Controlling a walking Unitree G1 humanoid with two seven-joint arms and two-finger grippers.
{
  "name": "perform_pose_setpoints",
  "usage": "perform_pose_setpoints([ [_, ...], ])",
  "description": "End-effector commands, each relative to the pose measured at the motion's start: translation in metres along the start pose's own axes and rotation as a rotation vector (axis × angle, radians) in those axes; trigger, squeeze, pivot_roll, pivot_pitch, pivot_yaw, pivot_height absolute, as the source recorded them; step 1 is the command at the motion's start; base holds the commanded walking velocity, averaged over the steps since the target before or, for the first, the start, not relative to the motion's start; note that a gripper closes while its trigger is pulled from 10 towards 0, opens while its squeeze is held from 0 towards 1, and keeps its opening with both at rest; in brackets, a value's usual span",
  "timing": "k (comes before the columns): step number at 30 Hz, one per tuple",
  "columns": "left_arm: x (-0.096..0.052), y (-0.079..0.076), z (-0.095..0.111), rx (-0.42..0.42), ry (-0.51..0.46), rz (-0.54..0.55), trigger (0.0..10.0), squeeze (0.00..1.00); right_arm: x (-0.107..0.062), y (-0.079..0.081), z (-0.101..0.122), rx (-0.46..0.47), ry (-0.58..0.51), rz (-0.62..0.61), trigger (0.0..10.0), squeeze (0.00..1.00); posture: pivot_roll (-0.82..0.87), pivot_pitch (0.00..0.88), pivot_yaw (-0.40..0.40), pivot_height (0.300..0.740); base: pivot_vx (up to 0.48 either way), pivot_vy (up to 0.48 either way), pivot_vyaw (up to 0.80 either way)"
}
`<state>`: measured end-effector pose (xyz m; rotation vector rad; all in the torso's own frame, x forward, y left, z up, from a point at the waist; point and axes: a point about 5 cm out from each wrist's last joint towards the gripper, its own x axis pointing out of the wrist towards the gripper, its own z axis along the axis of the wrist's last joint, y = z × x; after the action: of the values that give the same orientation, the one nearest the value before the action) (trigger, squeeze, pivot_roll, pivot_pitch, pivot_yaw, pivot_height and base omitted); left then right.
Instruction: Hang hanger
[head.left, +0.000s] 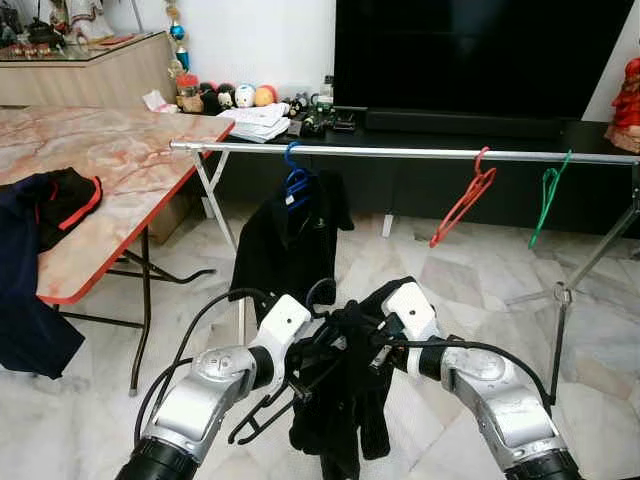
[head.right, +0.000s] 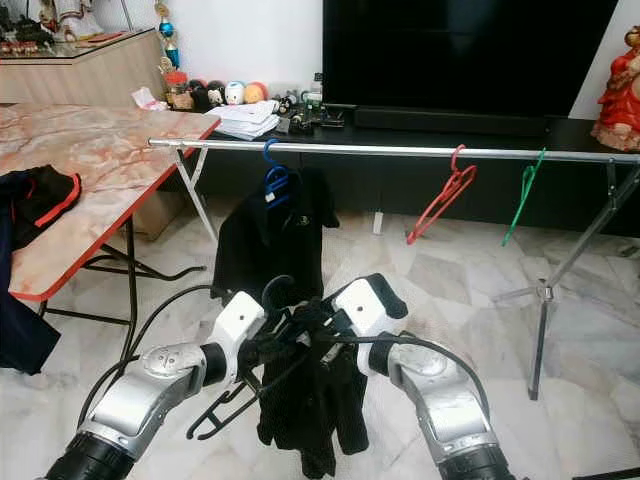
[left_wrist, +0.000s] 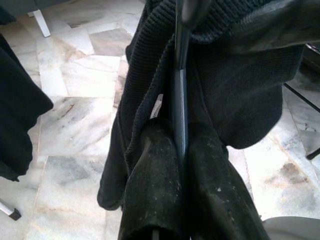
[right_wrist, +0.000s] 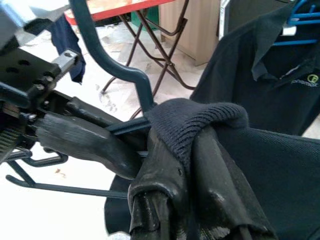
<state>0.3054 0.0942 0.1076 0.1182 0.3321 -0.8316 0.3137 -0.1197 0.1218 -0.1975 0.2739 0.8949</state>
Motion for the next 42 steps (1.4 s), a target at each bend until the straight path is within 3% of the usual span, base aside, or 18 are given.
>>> perform_pose_setpoints([
  [1, -0.001, 0.002, 0.012, 0.016, -0.044, 0.009, 10.0, 0.0, -0.001, 0.006, 0.008, -0.027, -0.021, 0.04, 10.0, 1.0, 0.06, 0.0, 0.03, 0.74, 0.0, 0.0, 0.0],
  [9, 0.0, 0.004, 0.012, 0.013, -0.046, 0.028, 10.0, 0.0, -0.017, 0.015, -0.007, -0.072, 0.072, 0.099, 10.0, 1.0, 0.05, 0.0, 0.029, 0.74, 0.0, 0.0, 0.0],
  [21, 0.001, 0.006, 0.011, 0.004, -0.056, 0.062, 10.0, 0.0, -0.039, 0.015, -0.026, -0.137, 0.237, 0.134, 10.0, 1.0, 0.04, 0.0, 0.022, 0.74, 0.0, 0.0, 0.0],
  [32, 0.002, 0.007, 0.011, -0.004, -0.066, 0.079, 10.0, 0.0, -0.058, 0.024, -0.024, -0.165, 0.259, 0.211, 10.0, 1.0, 0.03, 0.003, 0.017, 0.74, 0.0, 0.0, 0.0],
  [35, 0.0, 0.008, 0.01, -0.002, -0.063, 0.077, 10.0, 0.0, -0.064, 0.01, -0.019, -0.201, 0.25, 0.115, 10.0, 1.0, 0.03, 0.003, 0.016, 0.74, 0.0, 0.0, 0.0],
  [37, -0.003, 0.007, 0.006, 0.018, -0.04, 0.036, 10.0, 0.0, -0.072, -0.029, -0.007, -0.263, 0.226, -0.135, 10.0, 1.0, 0.02, 0.001, 0.016, 0.74, 0.0, 0.0, 0.0],
  [39, -0.005, 0.006, 0.004, 0.032, -0.029, 0.011, 10.0, 0.0, -0.076, -0.045, 0.001, -0.277, 0.187, -0.247, 10.0, 1.0, 0.02, 0.001, 0.016, 0.74, 0.0, 0.0, 0.0],
  [40, -0.008, 0.005, 0.002, 0.053, -0.019, -0.016, 10.0, 0.0, -0.08, -0.059, 0.013, -0.295, 0.131, -0.328, 10.0, 0.71, 0.02, 0.0, 0.016, 0.74, 0.0, 0.0, 0.0],
  [41, -0.008, 0.005, 0.002, 0.053, -0.019, -0.016, 10.0, 0.0, -0.08, -0.059, 0.013, -0.295, 0.131, -0.328, 10.0, 0.71, 0.02, 0.0, 0.016, 0.74, 0.0, 0.0, 0.0],
  [42, -0.01, 0.004, 0.001, 0.073, -0.01, -0.033, 10.0, 0.0, -0.081, -0.062, 0.02, -0.308, 0.086, -0.336, 10.0, 0.0, 0.02, 0.0, 0.018, 0.74, 0.0, 0.0, 0.0],
])
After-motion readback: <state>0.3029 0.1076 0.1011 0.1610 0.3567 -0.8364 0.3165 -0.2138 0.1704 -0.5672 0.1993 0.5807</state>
